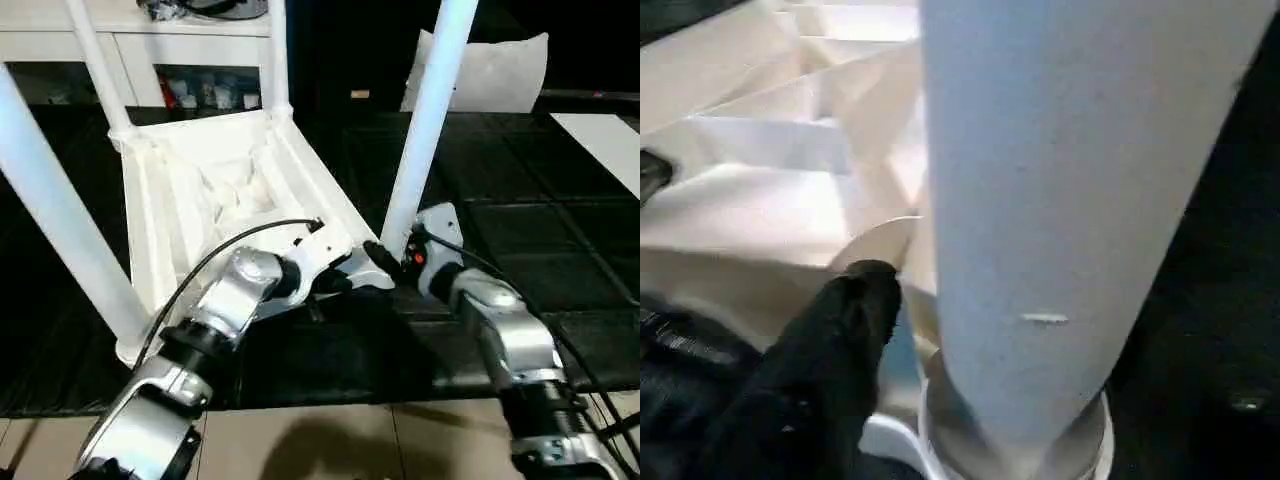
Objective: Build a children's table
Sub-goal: Rotate leg to tighten
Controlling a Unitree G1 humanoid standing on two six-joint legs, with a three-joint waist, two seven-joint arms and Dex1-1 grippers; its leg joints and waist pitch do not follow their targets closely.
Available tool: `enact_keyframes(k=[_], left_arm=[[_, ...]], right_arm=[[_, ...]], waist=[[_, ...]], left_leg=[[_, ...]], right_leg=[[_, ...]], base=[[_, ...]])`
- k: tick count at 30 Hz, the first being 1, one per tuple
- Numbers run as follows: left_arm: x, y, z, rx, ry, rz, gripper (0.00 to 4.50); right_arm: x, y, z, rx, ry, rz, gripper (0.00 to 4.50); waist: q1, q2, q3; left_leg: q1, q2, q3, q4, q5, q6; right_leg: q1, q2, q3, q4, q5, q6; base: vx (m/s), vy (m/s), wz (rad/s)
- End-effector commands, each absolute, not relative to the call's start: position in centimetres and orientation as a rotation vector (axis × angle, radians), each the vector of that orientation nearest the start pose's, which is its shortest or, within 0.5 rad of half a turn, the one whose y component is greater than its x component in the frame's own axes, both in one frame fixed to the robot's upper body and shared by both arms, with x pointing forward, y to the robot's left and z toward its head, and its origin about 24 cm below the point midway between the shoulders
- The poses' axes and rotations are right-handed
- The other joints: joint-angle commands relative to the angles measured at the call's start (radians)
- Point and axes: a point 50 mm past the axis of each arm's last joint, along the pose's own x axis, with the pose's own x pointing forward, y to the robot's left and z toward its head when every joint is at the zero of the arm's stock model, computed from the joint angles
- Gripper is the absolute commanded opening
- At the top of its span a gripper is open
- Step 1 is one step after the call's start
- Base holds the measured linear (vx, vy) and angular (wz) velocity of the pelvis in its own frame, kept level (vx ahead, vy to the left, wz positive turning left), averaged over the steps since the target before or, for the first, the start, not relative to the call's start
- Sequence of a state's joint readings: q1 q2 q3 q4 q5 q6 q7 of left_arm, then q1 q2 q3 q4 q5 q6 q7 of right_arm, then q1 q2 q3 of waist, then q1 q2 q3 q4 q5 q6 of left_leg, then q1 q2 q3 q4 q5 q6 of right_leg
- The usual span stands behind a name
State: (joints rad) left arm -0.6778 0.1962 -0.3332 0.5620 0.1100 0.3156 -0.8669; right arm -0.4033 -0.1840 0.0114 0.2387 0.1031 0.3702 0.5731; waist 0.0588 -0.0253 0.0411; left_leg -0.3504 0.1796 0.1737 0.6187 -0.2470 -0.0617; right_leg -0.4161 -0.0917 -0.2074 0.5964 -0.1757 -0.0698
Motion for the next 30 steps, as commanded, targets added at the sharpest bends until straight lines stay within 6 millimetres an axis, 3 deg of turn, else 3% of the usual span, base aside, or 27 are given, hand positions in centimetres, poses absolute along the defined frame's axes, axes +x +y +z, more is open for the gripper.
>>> enact_keyframes(k=[1, 5, 6, 12, 17, 19, 21, 30], left_arm=[[33.8, 7.6, 7.7, 0.46, 0.346, -1.101, 0.0], [33.2, 8.9, 7.4, 0.504, 0.347, -1.193, 0.0], [33.1, 9.1, 7.4, 0.507, 0.352, -1.209, 0.0], [31.9, 9.9, 7.3, 0.556, 0.344, -1.393, 0.0], [30.3, 10.2, 7.1, 0.59, 0.362, -1.571, 0.0], [29.9, 10.3, 7.0, 0.603, 0.372, -1.607, 0.0], [29.8, 10.3, 6.9, 0.605, 0.375, -1.616, 0.0], [29.0, 10.4, 6.8, 0.614, 0.38, -1.68, 0.0]], right_arm=[[31.2, -13.1, 7.2, -0.038, 0.2, 0.726, 3.79], [30.1, -15.2, 7.8, -0.101, 0.2, 0.91, 4.03], [29.9, -15.5, 7.8, -0.12, 0.207, 0.944, 4.28], [29.1, -17.5, 8.1, -0.176, 0.271, 1.126, 4.47], [28.8, -18.2, 8.2, -0.217, 0.318, 1.27, 4.47], [28.7, -18.2, 8.1, -0.238, 0.33, 1.311, 4.47], [28.6, -18.2, 8.0, -0.236, 0.337, 1.327, 4.47], [28.1, -17.8, 7.4, -0.148, 0.38, 1.451, 3.88]], waist=[[0.008, -0.01, -0.072], [0.013, -0.012, -0.071], [0.011, -0.011, -0.07], [0.016, -0.012, -0.07], [0.038, -0.013, -0.07], [0.046, -0.018, -0.069], [0.054, -0.015, -0.069], [0.056, -0.017, -0.068]], left_leg=[[-0.007, 0.071, -0.029, -0.058, 0.081, 0.131], [-0.009, 0.067, -0.027, -0.056, 0.052, 0.136], [-0.011, 0.068, -0.028, -0.057, 0.051, 0.135], [-0.008, 0.068, -0.029, -0.058, 0.036, 0.127], [-0.003, 0.075, -0.026, -0.057, 0.064, 0.132], [-0.002, 0.077, -0.025, -0.057, 0.065, 0.126], [-0.001, 0.079, -0.025, -0.058, 0.061, 0.116], [-0.004, 0.077, -0.027, -0.06, 0.03, 0.093]], right_leg=[[0.088, -0.101, 0.099, -0.065, -0.158, -0.046], [0.092, -0.101, 0.1, -0.068, -0.171, -0.037], [0.092, -0.1, 0.1, -0.066, -0.17, -0.035], [0.089, -0.097, 0.096, -0.073, -0.218, -0.032], [0.083, -0.101, 0.1, -0.061, -0.173, -0.073], [0.083, -0.102, 0.101, -0.063, -0.182, -0.07], [0.082, -0.103, 0.101, -0.063, -0.191, -0.068], [0.086, -0.102, 0.098, -0.072, -0.247, -0.033]], base=[[0.0, 0.0, 0.0], [0.0, 0.0, 0.0], [0.0, 0.0, 0.0], [0.0, 0.0, 0.0], [0.0, 0.0, 0.0], [0.0, 0.0, 0.0], [0.0, 0.0, 0.0], [0.0, 0.0, 0.0]])
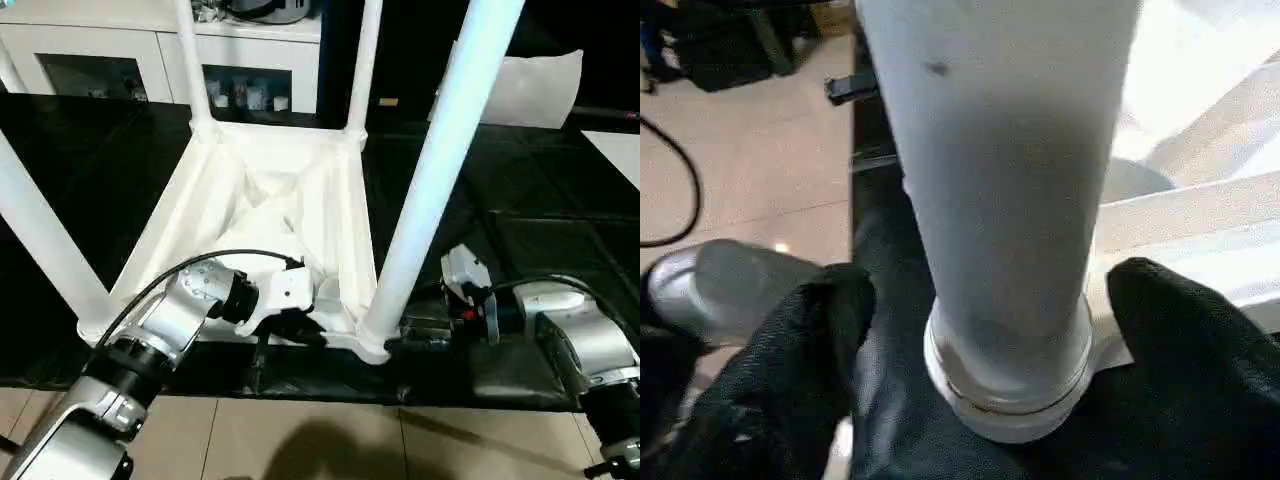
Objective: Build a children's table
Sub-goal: Rotate leg to tighten
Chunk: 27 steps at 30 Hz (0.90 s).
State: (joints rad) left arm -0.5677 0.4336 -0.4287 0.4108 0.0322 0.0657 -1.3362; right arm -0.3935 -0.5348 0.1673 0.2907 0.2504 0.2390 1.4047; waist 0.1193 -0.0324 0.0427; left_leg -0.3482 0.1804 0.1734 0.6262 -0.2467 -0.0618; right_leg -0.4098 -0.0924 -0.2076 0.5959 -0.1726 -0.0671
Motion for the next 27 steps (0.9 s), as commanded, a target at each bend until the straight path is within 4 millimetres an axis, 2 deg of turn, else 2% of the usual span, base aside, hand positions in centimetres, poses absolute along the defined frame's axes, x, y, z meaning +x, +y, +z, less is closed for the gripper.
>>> enact_keyframes(k=[1, 10, 15, 16, 17, 18, 24, 25, 27], left_arm=[[29.0, 10.4, 6.8, 0.614, 0.38, -1.684, 0.0], [28.9, 10.3, 6.7, 0.615, 0.382, -1.691, 0.0], [28.7, 10.4, 6.7, 0.613, 0.387, -1.692, 0.0], [28.7, 10.4, 6.7, 0.613, 0.387, -1.692, 0.0], [28.7, 10.4, 6.7, 0.612, 0.388, -1.691, 0.0], [28.7, 10.4, 6.7, 0.612, 0.388, -1.69, 0.0], [28.8, 10.2, 6.8, 0.572, 0.381, -1.674, 0.0], [29.1, 9.9, 6.8, 0.535, 0.382, -1.624, 0.0], [29.9, 9.4, 7.0, 0.474, 0.381, -1.515, 0.0]], right_arm=[[28.2, -17.8, 7.3, -0.148, 0.378, 1.45, 3.68], [28.4, -17.3, 7.1, -0.128, 0.361, 1.458, 2.8], [28.1, -17.1, 6.8, -0.1, 0.37, 1.492, 2.48], [28.1, -17.1, 6.8, -0.1, 0.37, 1.492, 2.26], [28.1, -17.1, 6.8, -0.096, 0.368, 1.492, 2.26], [28.1, -17.1, 6.8, -0.094, 0.364, 1.489, 2.12], [28.1, -16.5, 7.1, -0.015, 0.315, 1.478, 1.96], [27.9, -16.2, 7.3, 0.029, 0.303, 1.468, 1.95], [27.6, -15.5, 7.3, 0.066, 0.297, 1.423, 1.95]], waist=[[-0.004, -0.008, -0.071], [-0.004, -0.011, -0.072], [-0.004, -0.011, -0.072], [-0.004, -0.011, -0.072], [-0.003, -0.008, -0.073], [-0.004, -0.008, -0.073], [-0.006, -0.007, -0.071], [-0.004, -0.004, -0.071], [-0.004, -0.005, -0.072]], left_leg=[[-0.006, 0.075, -0.026, -0.067, 0.035, 0.093], [-0.006, 0.075, -0.027, -0.066, 0.039, 0.089], [-0.007, 0.073, -0.026, -0.065, 0.043, 0.093], [-0.008, 0.073, -0.026, -0.065, 0.044, 0.094], [-0.007, 0.074, -0.027, -0.065, 0.048, 0.092], [-0.008, 0.074, -0.027, -0.065, 0.049, 0.093], [-0.007, 0.071, -0.025, -0.067, 0.025, 0.082], [-0.004, 0.076, -0.028, -0.068, 0.029, 0.079], [-0.003, 0.078, -0.028, -0.067, 0.039, 0.079]], right_leg=[[0.08, -0.101, 0.098, -0.072, -0.244, -0.038], [0.08, -0.1, 0.097, -0.07, -0.241, -0.035], [0.081, -0.099, 0.096, -0.07, -0.241, -0.03], [0.081, -0.099, 0.097, -0.07, -0.239, -0.03], [0.081, -0.099, 0.096, -0.069, -0.236, -0.032], [0.08, -0.099, 0.097, -0.069, -0.231, -0.033], [0.082, -0.098, 0.096, -0.075, -0.256, -0.03], [0.081, -0.098, 0.097, -0.076, -0.253, -0.029], [0.08, -0.099, 0.098, -0.074, -0.24, -0.031]], base=[[0.0, 0.0, 0.0], [0.0, 0.0, 0.0], [0.0, 0.0, 0.0], [0.0, 0.0, 0.0], [0.0, 0.0, 0.0], [0.0, 0.0, 0.0], [0.0, 0.0, 0.0], [0.0, 0.0, 0.0], [0.0, 0.0, 0.0]])
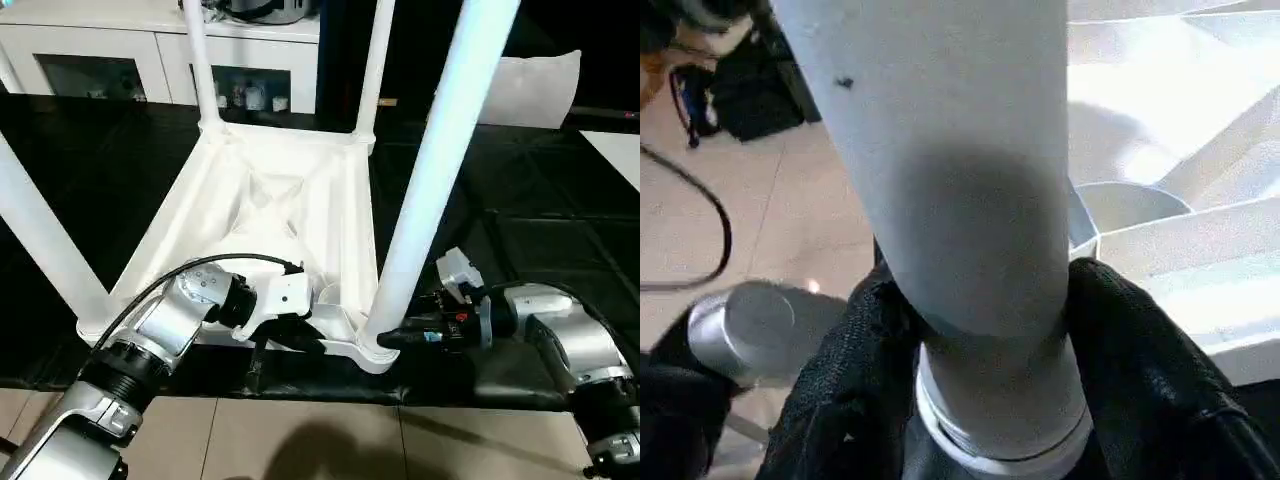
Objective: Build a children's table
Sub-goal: Rotate leg to tighten
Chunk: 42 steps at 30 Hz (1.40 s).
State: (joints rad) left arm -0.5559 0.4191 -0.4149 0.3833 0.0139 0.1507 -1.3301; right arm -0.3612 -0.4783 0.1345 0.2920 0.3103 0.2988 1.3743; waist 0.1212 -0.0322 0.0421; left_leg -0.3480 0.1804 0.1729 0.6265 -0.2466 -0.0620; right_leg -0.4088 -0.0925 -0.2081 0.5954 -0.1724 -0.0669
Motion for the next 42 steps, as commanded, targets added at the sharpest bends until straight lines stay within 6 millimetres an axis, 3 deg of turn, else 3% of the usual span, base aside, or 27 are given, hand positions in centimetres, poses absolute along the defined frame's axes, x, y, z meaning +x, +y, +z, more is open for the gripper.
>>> enact_keyframes(k=[1, 3, 4, 5, 6, 8, 10, 12, 14, 15, 16, 18, 20, 23, 27, 33, 38, 42], left_arm=[[30.3, 9.1, 7.1, 0.44, 0.383, -1.452, 0.0], [30.7, 8.9, 7.2, 0.411, 0.385, -1.402, 0.0], [31.2, 8.4, 7.3, 0.383, 0.381, -1.345, 0.0], [31.7, 7.9, 7.5, 0.355, 0.377, -1.287, 0.0], [32.0, 7.5, 7.6, 0.338, 0.374, -1.249, 0.0], [32.8, 6.7, 8.0, 0.306, 0.358, -1.166, 0.0], [33.5, 5.8, 8.3, 0.29, 0.339, -1.092, 0.0], [33.9, 5.1, 8.5, 0.279, 0.323, -1.041, 0.0], [34.1, 4.4, 8.6, 0.282, 0.307, -1.011, 0.0], [34.1, 4.0, 8.7, 0.281, 0.3, -0.999, 0.0], [34.1, 4.0, 8.7, 0.281, 0.3, -0.998, 0.0], [34.0, 3.8, 8.6, 0.294, 0.304, -0.995, 0.0], [34.0, 3.9, 8.5, 0.306, 0.31, -0.99, 0.0], [34.0, 4.7, 8.2, 0.34, 0.312, -0.998, 0.0], [33.8, 5.7, 8.0, 0.389, 0.299, -1.035, 0.0], [33.0, 7.4, 7.4, 0.455, 0.321, -1.163, 0.0], [31.9, 8.8, 6.7, 0.537, 0.35, -1.332, 0.0], [31.0, 9.3, 6.5, 0.575, 0.351, -1.443, 0.0]], right_arm=[[27.6, -15.0, 7.0, 0.074, 0.312, 1.367, 1.95], [27.8, -14.7, 6.7, 0.075, 0.332, 1.308, 1.95], [28.5, -14.1, 6.3, 0.049, 0.338, 1.203, 1.95], [29.5, -13.6, 5.9, 0.043, 0.36, 1.056, 1.95], [30.1, -13.2, 5.7, 0.039, 0.376, 0.957, 1.95], [31.1, -12.7, 5.5, 0.031, 0.387, 0.805, 1.94], [31.5, -12.1, 5.6, 0.021, 0.382, 0.72, 1.94], [31.8, -11.5, 5.8, 0.038, 0.371, 0.657, 1.93], [32.1, -11.0, 6.0, 0.033, 0.353, 0.608, 1.93], [32.2, -10.7, 6.1, 0.017, 0.332, 0.587, 1.93], [32.2, -10.7, 6.1, 0.016, 0.331, 0.587, 1.93], [32.2, -10.3, 6.5, 0.018, 0.288, 0.594, 2.48], [32.0, -10.3, 6.6, 0.023, 0.281, 0.596, 2.67], [31.9, -10.9, 6.7, 0.007, 0.266, 0.576, 2.99], [32.0, -12.4, 6.9, -0.056, 0.23, 0.603, 3.35], [31.6, -15.1, 7.5, -0.128, 0.2, 0.754, 3.93], [30.6, -17.2, 8.1, -0.189, 0.223, 0.963, 4.25], [30.0, -18.0, 8.0, -0.202, 0.258, 1.053, 4.47]], waist=[[-0.005, -0.006, -0.07], [-0.011, -0.008, -0.067], [-0.02, -0.01, -0.062], [-0.027, -0.012, -0.061], [-0.044, -0.013, -0.058], [-0.068, -0.013, -0.062], [-0.078, -0.007, -0.066], [-0.079, -0.004, -0.072], [-0.078, -0.003, -0.077], [-0.078, -0.004, -0.078], [-0.073, -0.002, -0.084], [-0.068, -0.004, -0.084], [-0.064, -0.006, -0.082], [-0.057, -0.006, -0.078], [-0.053, -0.005, -0.076], [-0.049, -0.005, -0.07], [-0.04, -0.004, -0.072], [-0.026, -0.005, -0.073]], left_leg=[[-0.003, 0.079, -0.028, -0.068, 0.041, 0.074], [-0.004, 0.072, -0.027, -0.069, 0.016, 0.052], [-0.008, 0.058, -0.023, -0.069, -0.018, 0.034], [-0.007, 0.057, -0.024, -0.07, -0.028, 0.027], [-0.009, 0.05, -0.025, -0.068, -0.058, 0.013], [-0.011, 0.041, -0.026, -0.062, -0.078, 0.006], [-0.005, 0.04, -0.027, -0.061, -0.08, 0.018], [-0.011, 0.049, -0.033, -0.067, -0.044, 0.038], [-0.009, 0.062, -0.038, -0.069, 0.028, 0.061], [-0.013, 0.062, -0.038, -0.067, 0.055, 0.07], [-0.007, 0.071, -0.04, -0.064, 0.11, 0.085], [-0.007, 0.074, -0.036, -0.059, 0.186, 0.137], [-0.008, 0.07, -0.032, -0.058, 0.181, 0.157], [-0.009, 0.067, -0.029, -0.059, 0.149, 0.162], [-0.01, 0.064, -0.027, -0.062, 0.103, 0.137], [-0.011, 0.061, -0.026, -0.065, 0.029, 0.113], [-0.008, 0.066, -0.027, -0.064, 0.025, 0.124], [-0.006, 0.069, -0.027, -0.064, 0.043, 0.126]], right_leg=[[0.077, -0.1, 0.098, -0.075, -0.241, -0.032], [0.08, -0.1, 0.092, -0.084, -0.295, -0.015], [0.081, -0.096, 0.084, -0.099, -0.381, 0.025], [0.081, -0.094, 0.081, -0.106, -0.408, 0.04], [0.08, -0.091, 0.071, -0.117, -0.46, 0.072], [0.084, -0.087, 0.059, -0.127, -0.49, 0.114], [0.079, -0.085, 0.057, -0.135, -0.477, 0.127], [0.088, -0.087, 0.065, -0.121, -0.395, 0.111], [0.083, -0.092, 0.081, -0.095, -0.27, 0.046], [0.084, -0.092, 0.084, -0.088, -0.232, 0.03], [0.081, -0.097, 0.091, -0.07, -0.148, -0.014], [0.078, -0.102, 0.097, -0.048, -0.019, -0.086], [0.08, -0.105, 0.1, -0.044, -0.012, -0.11], [0.081, -0.106, 0.102, -0.051, -0.063, -0.103], [0.082, -0.101, 0.1, -0.06, -0.14, -0.068], [0.082, -0.097, 0.096, -0.077, -0.235, -0.021], [0.081, -0.097, 0.099, -0.074, -0.226, -0.017], [0.079, -0.099, 0.098, -0.068, -0.199, -0.044]], base=[[0.0, 0.0, 0.0], [0.0, 0.0, 0.0], [0.0, 0.0, 0.0], [0.0, 0.0, 0.0], [0.0, 0.0, 0.0], [0.0, 0.0, 0.0], [0.0, 0.0, 0.0], [0.0, 0.0, 0.0], [0.0, 0.0, 0.0], [0.0, 0.0, 0.0], [0.0, 0.0, 0.0], [0.0, 0.0, 0.0], [0.0, 0.0, 0.0], [0.0, 0.0, 0.0], [0.0, 0.0, 0.0], [0.0, 0.0, 0.0], [0.0, 0.0, 0.0], [0.0, 0.0, 0.0]])
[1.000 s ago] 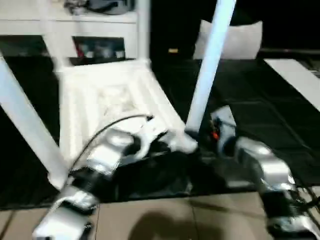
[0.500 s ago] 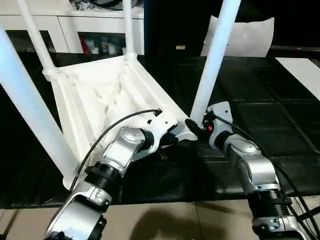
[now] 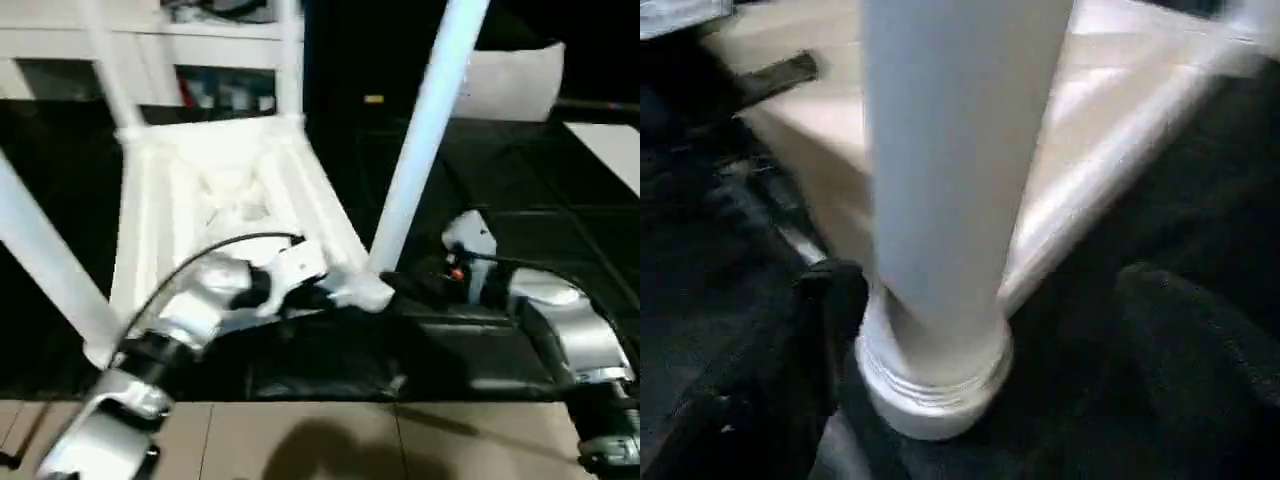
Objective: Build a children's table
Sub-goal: Rotate leg to tighten
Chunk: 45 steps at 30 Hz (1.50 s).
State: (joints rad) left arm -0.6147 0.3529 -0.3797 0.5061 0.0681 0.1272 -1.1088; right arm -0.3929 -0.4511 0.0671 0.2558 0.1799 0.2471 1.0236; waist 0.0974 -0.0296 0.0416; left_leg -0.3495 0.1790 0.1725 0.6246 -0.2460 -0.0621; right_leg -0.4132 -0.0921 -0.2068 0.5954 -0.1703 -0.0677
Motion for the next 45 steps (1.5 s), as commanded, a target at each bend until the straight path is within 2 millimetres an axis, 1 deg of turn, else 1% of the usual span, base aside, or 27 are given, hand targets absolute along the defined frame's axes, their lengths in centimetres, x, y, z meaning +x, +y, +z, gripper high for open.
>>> enact_keyframes(k=[1, 3, 4, 5, 6, 8, 9, 12, 14, 15, 16, 17, 18, 20, 23, 26, 27, 30, 32, 33, 34, 36, 38, 42, 43, 44, 45], left_arm=[[30.7, 9.5, 6.3, 0.591, 0.359, -1.489, 0.0], [30.4, 9.7, 6.2, 0.597, 0.368, -1.52, 0.0], [29.9, 9.9, 6.1, 0.612, 0.377, -1.574, 0.0], [29.9, 9.9, 6.1, 0.613, 0.378, -1.576, 0.0], [29.6, 10.0, 6.0, 0.624, 0.383, -1.614, 0.0], [29.5, 10.1, 6.0, 0.629, 0.384, -1.622, 0.0], [29.5, 10.1, 6.0, 0.634, 0.384, -1.635, 0.0], [29.3, 10.1, 6.1, 0.642, 0.382, -1.655, 0.0], [29.3, 10.1, 6.1, 0.644, 0.381, -1.66, 0.0], [29.2, 10.1, 6.1, 0.648, 0.38, -1.67, 0.0], [29.2, 10.1, 6.2, 0.651, 0.379, -1.678, 0.0], [29.2, 10.1, 6.2, 0.651, 0.379, -1.678, 0.0], [29.2, 10.0, 6.2, 0.653, 0.377, -1.682, 0.0], [29.1, 10.0, 6.3, 0.655, 0.377, -1.688, 0.0], [29.1, 10.1, 6.3, 0.662, 0.378, -1.694, 0.0], [29.0, 10.2, 6.2, 0.668, 0.379, -1.696, 0.0], [29.0, 10.2, 6.2, 0.669, 0.379, -1.697, 0.0], [28.9, 10.2, 6.2, 0.67, 0.379, -1.701, 0.0], [28.9, 10.2, 6.2, 0.671, 0.378, -1.7, 0.0], [28.9, 10.2, 6.2, 0.671, 0.378, -1.7, 0.0], [29.1, 10.2, 6.1, 0.68, 0.377, -1.677, 0.0], [29.2, 10.2, 6.1, 0.681, 0.377, -1.672, 0.0], [29.3, 10.2, 6.1, 0.67, 0.378, -1.658, 0.0], [30.2, 9.6, 6.3, 0.613, 0.389, -1.539, 0.0], [30.5, 9.4, 6.4, 0.581, 0.395, -1.497, 0.0], [30.9, 9.1, 6.6, 0.55, 0.396, -1.462, 0.0], [31.2, 8.7, 6.7, 0.507, 0.399, -1.426, 0.0]], right_arm=[[29.7, -18.2, 7.9, -0.219, 0.273, 1.089, 4.47], [29.5, -18.4, 7.9, -0.232, 0.286, 1.124, 4.47], [29.0, -18.5, 7.8, -0.246, 0.306, 1.209, 4.47], [29.0, -18.6, 7.8, -0.246, 0.307, 1.213, 4.47], [28.4, -18.6, 7.8, -0.214, 0.333, 1.295, 4.47], [28.1, -18.5, 7.8, -0.195, 0.352, 1.334, 4.47], [27.8, -18.5, 7.8, -0.177, 0.37, 1.369, 4.21], [27.4, -18.3, 7.6, -0.15, 0.4, 1.427, 4.08], [27.4, -18.2, 7.5, -0.146, 0.405, 1.439, 3.82], [27.4, -18.1, 7.4, -0.137, 0.412, 1.455, 3.82], [27.4, -18.0, 7.3, -0.132, 0.415, 1.463, 3.69], [27.4, -18.0, 7.3, -0.132, 0.415, 1.463, 3.62], [27.4, -17.9, 7.3, -0.13, 0.414, 1.472, 3.44], [27.5, -17.8, 7.3, -0.127, 0.413, 1.481, 3.38], [27.6, -17.8, 7.2, -0.131, 0.418, 1.49, 3.01], [27.9, -17.7, 7.0, -0.152, 0.41, 1.468, 2.91], [28.0, -17.6, 6.9, -0.156, 0.41, 1.463, 2.67], [28.0, -17.3, 6.7, -0.153, 0.407, 1.473, 2.49], [28.0, -17.2, 6.7, -0.15, 0.407, 1.48, 2.25], [28.0, -17.2, 6.7, -0.15, 0.407, 1.48, 2.25], [27.9, -17.1, 6.7, -0.151, 0.409, 1.488, 2.09], [27.8, -17.1, 6.7, -0.151, 0.407, 1.492, 2.09], [27.6, -17.0, 6.6, -0.141, 0.402, 1.499, 1.98], [27.3, -16.2, 6.8, -0.058, 0.402, 1.442, 1.95], [27.5, -15.7, 6.8, -0.03, 0.401, 1.39, 1.95], [27.6, -15.2, 6.7, -0.015, 0.397, 1.348, 1.95], [27.8, -14.6, 6.8, -0.003, 0.374, 1.311, 1.94]], waist=[[0.001, -0.007, -0.072], [0.004, -0.006, -0.072], [0.009, -0.007, -0.072], [0.011, -0.008, -0.072], [0.014, -0.008, -0.072], [0.017, -0.008, -0.07], [0.018, -0.009, -0.07], [0.021, -0.009, -0.069], [0.02, -0.009, -0.068], [0.021, -0.01, -0.069], [0.022, -0.011, -0.069], [0.023, -0.011, -0.07], [0.023, -0.011, -0.07], [0.023, -0.01, -0.07], [0.025, -0.01, -0.07], [0.024, -0.009, -0.071], [0.024, -0.009, -0.071], [0.024, -0.01, -0.071], [0.024, -0.009, -0.07], [0.024, -0.009, -0.07], [0.024, -0.007, -0.071], [0.024, -0.008, -0.071], [0.024, -0.01, -0.071], [0.026, -0.01, -0.069], [0.027, -0.007, -0.067], [0.023, -0.009, -0.06], [0.018, -0.01, -0.055]], left_leg=[[-0.005, 0.073, -0.027, -0.063, 0.044, 0.124], [-0.002, 0.076, -0.026, -0.062, 0.049, 0.12], [-0.001, 0.079, -0.027, -0.062, 0.052, 0.118], [-0.001, 0.078, -0.027, -0.063, 0.05, 0.119], [-0.003, 0.077, -0.025, -0.062, 0.042, 0.122], [-0.003, 0.077, -0.025, -0.064, 0.033, 0.119], [-0.003, 0.076, -0.025, -0.064, 0.024, 0.115], [-0.003, 0.075, -0.026, -0.065, 0.007, 0.099], [-0.003, 0.073, -0.026, -0.066, 0.001, 0.089], [-0.004, 0.071, -0.025, -0.065, -0.001, 0.084], [-0.004, 0.07, -0.025, -0.066, 0.001, 0.082], [-0.006, 0.07, -0.025, -0.065, 0.006, 0.082], [-0.005, 0.07, -0.026, -0.065, 0.009, 0.082], [-0.004, 0.072, -0.027, -0.065, 0.01, 0.081], [-0.004, 0.072, -0.027, -0.065, 0.014, 0.082], [-0.005, 0.071, -0.027, -0.065, 0.014, 0.077], [-0.005, 0.07, -0.026, -0.065, 0.012, 0.074], [-0.005, 0.072, -0.027, -0.065, 0.016, 0.075], [-0.004, 0.073, -0.027, -0.065, 0.018, 0.078], [-0.003, 0.074, -0.027, -0.065, 0.017, 0.077], [-0.003, 0.073, -0.027, -0.065, 0.016, 0.077], [-0.003, 0.072, -0.027, -0.065, 0.014, 0.074], [-0.005, 0.072, -0.026, -0.065, 0.016, 0.075], [-0.003, 0.073, -0.027, -0.066, 0.019, 0.075], [-0.001, 0.073, -0.027, -0.067, 0.01, 0.07], [0.004, 0.072, -0.025, -0.071, -0.019, 0.053], [0.008, 0.062, -0.021, -0.07, -0.066, 0.032]], right_leg=[[0.083, -0.1, 0.098, -0.068, -0.202, -0.047], [0.081, -0.1, 0.099, -0.064, -0.192, -0.055], [0.08, -0.101, 0.1, -0.062, -0.184, -0.064], [0.081, -0.101, 0.1, -0.062, -0.185, -0.065], [0.084, -0.102, 0.1, -0.062, -0.188, -0.067], [0.083, -0.102, 0.1, -0.066, -0.206, -0.062], [0.084, -0.1, 0.098, -0.07, -0.227, -0.054], [0.085, -0.099, 0.095, -0.077, -0.27, -0.03], [0.084, -0.099, 0.094, -0.08, -0.288, -0.018], [0.084, -0.098, 0.094, -0.082, -0.294, -0.01], [0.085, -0.098, 0.094, -0.082, -0.297, -0.006], [0.086, -0.097, 0.093, -0.081, -0.292, -0.001], [0.085, -0.097, 0.092, -0.08, -0.289, 0.0], [0.084, -0.097, 0.092, -0.08, -0.286, 0.0], [0.084, -0.097, 0.092, -0.079, -0.279, -0.001], [0.083, -0.098, 0.091, -0.078, -0.279, -0.004], [0.084, -0.098, 0.091, -0.079, -0.284, -0.003], [0.084, -0.098, 0.092, -0.077, -0.276, -0.007], [0.083, -0.098, 0.092, -0.077, -0.27, -0.011], [0.083, -0.098, 0.092, -0.077, -0.271, -0.011], [0.083, -0.098, 0.092, -0.077, -0.273, -0.012], [0.084, -0.098, 0.092, -0.078, -0.277, -0.009], [0.085, -0.098, 0.093, -0.077, -0.275, -0.006], [0.084, -0.096, 0.093, -0.08, -0.278, 0.003], [0.083, -0.096, 0.091, -0.085, -0.3, 0.008], [0.08, -0.095, 0.088, -0.099, -0.358, 0.025], [0.08, -0.096, 0.08, -0.116, -0.445, 0.057]], base=[[0.0, 0.0, 0.0], [0.0, 0.0, 0.0], [0.0, 0.0, 0.0], [0.0, 0.0, 0.0], [0.0, 0.0, 0.0], [0.0, 0.0, 0.0], [0.0, 0.0, 0.0], [0.0, 0.0, 0.0], [0.0, 0.0, 0.0], [0.0, 0.0, 0.0], [0.0, 0.0, 0.0], [0.0, 0.0, 0.0], [0.0, 0.0, 0.0], [0.0, 0.0, 0.0], [0.0, 0.0, 0.0], [0.0, 0.0, 0.0], [0.0, 0.0, 0.0], [0.0, 0.0, 0.0], [0.0, 0.0, 0.0], [0.0, 0.0, 0.0], [0.0, 0.0, 0.0], [0.0, 0.0, 0.0], [0.0, 0.0, 0.0], [0.0, 0.0, 0.0], [0.0, 0.0, 0.0], [0.0, 0.0, 0.0], [0.0, 0.0, 0.0]])
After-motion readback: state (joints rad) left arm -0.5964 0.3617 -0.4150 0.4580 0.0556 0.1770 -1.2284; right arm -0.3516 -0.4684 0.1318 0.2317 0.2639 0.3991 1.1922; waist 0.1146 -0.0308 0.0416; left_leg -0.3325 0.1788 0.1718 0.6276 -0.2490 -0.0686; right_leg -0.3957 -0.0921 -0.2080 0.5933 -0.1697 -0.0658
